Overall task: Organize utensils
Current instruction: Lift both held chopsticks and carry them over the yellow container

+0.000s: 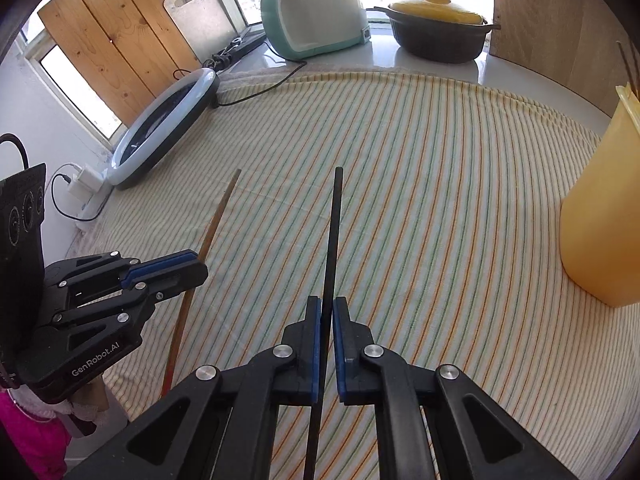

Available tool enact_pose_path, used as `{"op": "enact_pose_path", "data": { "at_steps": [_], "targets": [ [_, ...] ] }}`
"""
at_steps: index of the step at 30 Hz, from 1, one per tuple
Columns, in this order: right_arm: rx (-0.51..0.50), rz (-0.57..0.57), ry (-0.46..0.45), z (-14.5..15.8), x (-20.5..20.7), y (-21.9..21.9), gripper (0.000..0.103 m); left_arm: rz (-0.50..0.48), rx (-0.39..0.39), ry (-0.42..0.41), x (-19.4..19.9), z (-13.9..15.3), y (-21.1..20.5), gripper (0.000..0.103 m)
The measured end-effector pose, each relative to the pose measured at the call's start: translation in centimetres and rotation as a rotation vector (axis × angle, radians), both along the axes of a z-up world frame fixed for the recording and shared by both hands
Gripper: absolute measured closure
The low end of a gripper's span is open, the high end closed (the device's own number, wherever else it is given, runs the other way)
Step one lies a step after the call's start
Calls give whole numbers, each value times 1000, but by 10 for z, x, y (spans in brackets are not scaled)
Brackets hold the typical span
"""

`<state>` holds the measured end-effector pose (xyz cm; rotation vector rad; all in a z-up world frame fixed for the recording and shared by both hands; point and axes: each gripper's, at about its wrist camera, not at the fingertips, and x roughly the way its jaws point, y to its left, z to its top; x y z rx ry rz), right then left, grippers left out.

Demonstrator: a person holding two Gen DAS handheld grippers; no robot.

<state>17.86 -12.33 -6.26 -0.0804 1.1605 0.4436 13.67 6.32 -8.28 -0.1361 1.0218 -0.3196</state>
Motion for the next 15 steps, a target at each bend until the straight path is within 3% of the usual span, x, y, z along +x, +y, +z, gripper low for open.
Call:
{"op": "enact_pose_path", "data": {
  "at_steps": [6,15],
  "targets": [
    [83,-23,-130,33,-25,-19,100,20,-32,-120,-14,29,-5,99],
    [107,-48,-337,74,-57,-41,100,-4,-54,-226,-26,59,-23,99]
  ]
}}
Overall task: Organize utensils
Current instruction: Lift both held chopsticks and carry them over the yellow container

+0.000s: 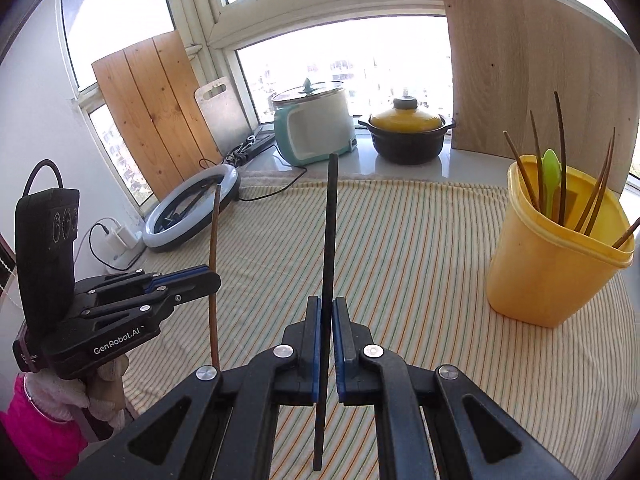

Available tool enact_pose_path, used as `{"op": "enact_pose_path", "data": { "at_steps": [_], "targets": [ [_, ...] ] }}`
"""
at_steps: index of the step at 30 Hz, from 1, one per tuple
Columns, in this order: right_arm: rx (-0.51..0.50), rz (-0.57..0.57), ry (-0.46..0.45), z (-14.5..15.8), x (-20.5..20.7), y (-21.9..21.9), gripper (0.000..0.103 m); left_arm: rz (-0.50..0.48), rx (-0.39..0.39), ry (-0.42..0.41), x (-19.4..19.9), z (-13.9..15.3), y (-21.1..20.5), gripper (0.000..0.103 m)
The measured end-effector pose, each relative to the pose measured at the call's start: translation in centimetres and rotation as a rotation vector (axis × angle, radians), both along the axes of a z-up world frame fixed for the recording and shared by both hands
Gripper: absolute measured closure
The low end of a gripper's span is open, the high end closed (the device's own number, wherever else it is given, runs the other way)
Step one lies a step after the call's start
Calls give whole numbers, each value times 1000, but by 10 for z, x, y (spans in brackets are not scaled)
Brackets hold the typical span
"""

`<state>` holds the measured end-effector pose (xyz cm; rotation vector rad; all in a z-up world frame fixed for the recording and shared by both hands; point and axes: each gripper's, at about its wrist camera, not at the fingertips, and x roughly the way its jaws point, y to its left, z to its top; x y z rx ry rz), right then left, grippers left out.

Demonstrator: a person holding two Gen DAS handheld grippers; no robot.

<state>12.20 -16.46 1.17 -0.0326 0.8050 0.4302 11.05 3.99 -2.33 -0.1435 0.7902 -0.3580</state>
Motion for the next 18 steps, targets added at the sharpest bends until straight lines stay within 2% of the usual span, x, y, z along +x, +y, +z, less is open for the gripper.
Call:
{"op": "enact_pose_path", "data": {
  "at_steps": [7,18],
  "targets": [
    [4,-46,-118,25,-16,-20,100,-30,-26,-47,-5,19,-19,99],
    [34,-141,-225,58,-21,-68,100,-81,-73,-114,1,51,-53,99]
  ]
}}
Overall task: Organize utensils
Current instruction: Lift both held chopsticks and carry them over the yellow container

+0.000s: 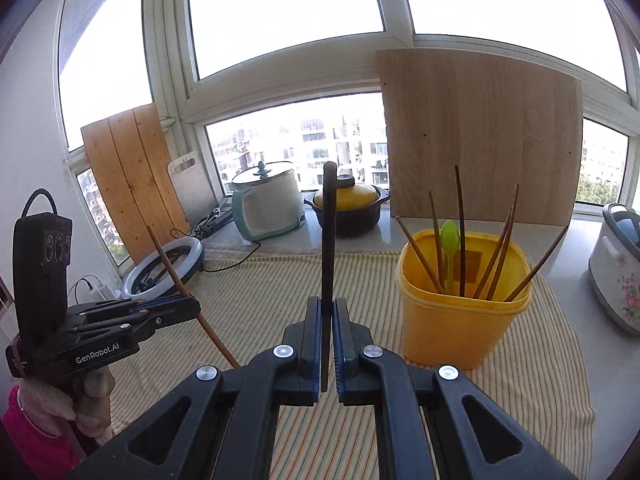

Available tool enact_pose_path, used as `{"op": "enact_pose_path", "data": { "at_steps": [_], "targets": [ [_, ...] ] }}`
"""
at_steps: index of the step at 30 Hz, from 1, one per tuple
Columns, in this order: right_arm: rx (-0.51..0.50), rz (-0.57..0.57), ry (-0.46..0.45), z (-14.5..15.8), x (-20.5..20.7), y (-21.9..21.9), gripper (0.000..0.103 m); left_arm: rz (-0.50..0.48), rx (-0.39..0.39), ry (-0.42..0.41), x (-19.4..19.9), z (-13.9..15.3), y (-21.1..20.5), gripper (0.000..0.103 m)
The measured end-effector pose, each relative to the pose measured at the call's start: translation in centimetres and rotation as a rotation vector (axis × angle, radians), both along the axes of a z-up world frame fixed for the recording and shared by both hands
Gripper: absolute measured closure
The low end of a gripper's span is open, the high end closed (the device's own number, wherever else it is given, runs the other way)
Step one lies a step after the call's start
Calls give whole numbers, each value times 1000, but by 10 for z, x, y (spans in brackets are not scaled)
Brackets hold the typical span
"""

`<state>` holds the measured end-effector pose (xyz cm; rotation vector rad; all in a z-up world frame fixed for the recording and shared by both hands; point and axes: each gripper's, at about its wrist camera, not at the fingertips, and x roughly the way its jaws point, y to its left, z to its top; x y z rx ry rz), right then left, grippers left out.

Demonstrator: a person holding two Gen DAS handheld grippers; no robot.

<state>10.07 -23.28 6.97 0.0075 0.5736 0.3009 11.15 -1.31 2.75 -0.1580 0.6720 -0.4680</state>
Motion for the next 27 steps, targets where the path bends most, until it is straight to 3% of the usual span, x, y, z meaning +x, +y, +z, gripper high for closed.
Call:
{"op": "enact_pose_path", "data": {
  "at_steps": [27],
  "targets": [
    [55,-127,-193,84,-2,-79,100,-70,-38,-155,37,80,-71,99]
  ]
}}
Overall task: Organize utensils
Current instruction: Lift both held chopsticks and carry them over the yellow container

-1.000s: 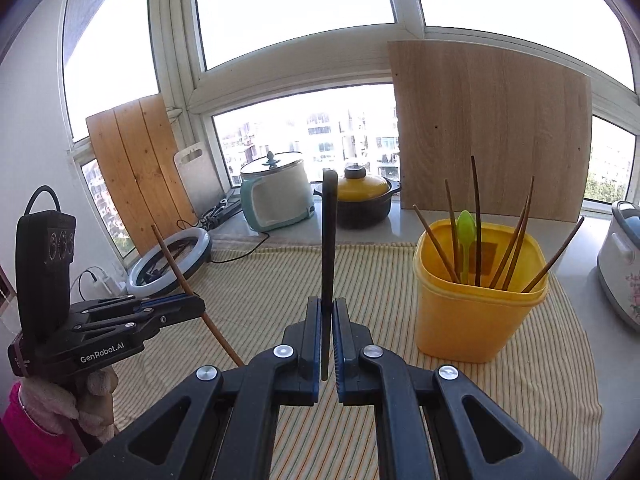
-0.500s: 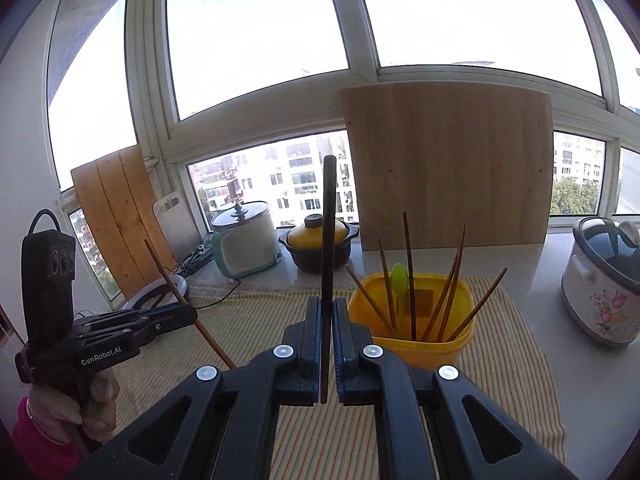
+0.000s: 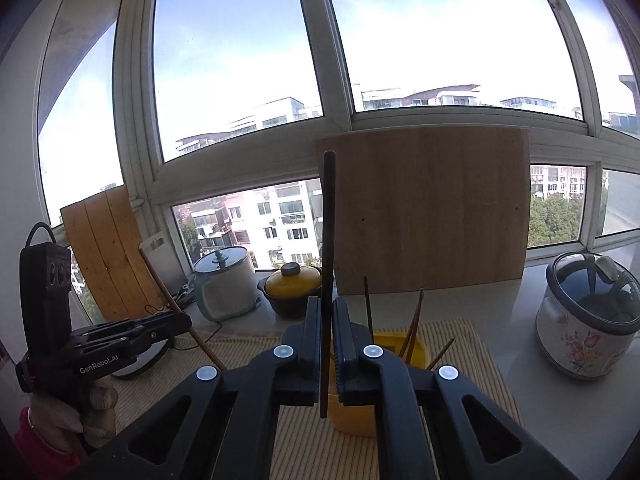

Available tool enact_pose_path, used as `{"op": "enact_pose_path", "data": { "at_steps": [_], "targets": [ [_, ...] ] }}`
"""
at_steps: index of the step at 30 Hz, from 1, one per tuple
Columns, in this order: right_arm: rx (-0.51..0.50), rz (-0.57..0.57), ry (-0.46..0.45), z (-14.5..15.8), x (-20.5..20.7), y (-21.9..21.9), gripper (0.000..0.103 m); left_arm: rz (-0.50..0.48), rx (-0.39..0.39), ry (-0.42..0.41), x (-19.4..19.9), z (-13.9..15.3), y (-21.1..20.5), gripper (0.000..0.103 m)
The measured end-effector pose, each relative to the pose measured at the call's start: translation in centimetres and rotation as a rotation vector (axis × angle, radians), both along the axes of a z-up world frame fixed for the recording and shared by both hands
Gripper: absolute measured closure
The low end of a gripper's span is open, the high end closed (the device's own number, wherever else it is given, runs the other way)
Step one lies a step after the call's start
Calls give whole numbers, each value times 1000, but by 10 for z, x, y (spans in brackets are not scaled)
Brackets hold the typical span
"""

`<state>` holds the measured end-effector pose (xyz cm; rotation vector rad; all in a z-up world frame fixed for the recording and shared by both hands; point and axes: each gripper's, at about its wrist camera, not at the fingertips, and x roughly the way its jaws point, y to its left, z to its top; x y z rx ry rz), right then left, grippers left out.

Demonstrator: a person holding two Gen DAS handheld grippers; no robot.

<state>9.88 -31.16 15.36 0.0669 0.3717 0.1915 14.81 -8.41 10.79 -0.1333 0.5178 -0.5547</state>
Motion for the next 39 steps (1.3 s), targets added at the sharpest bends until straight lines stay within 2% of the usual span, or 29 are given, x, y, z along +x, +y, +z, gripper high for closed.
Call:
{"op": "enact_pose_path", "data": {
  "at_steps": [10,16,21,25,39],
  "targets": [
    [20,-47,-25,13,15,-14,100,-14,-36,-10,28,16,-23,99],
    [-6,-84,-11,7,30,-19,100,-13,-39,-7,46,18,-37,99],
    [-14,-99,32,-8,44,-23,100,-22,-35,27,62,6,-51,99],
    [-29,-103,66,-20,53,-25,100,-18,-2,45,68,-8,-63,99],
    [-45,-99,183,-60,66,-30,100,-19,57,84,72,-41,-81,99]
  ]
}}
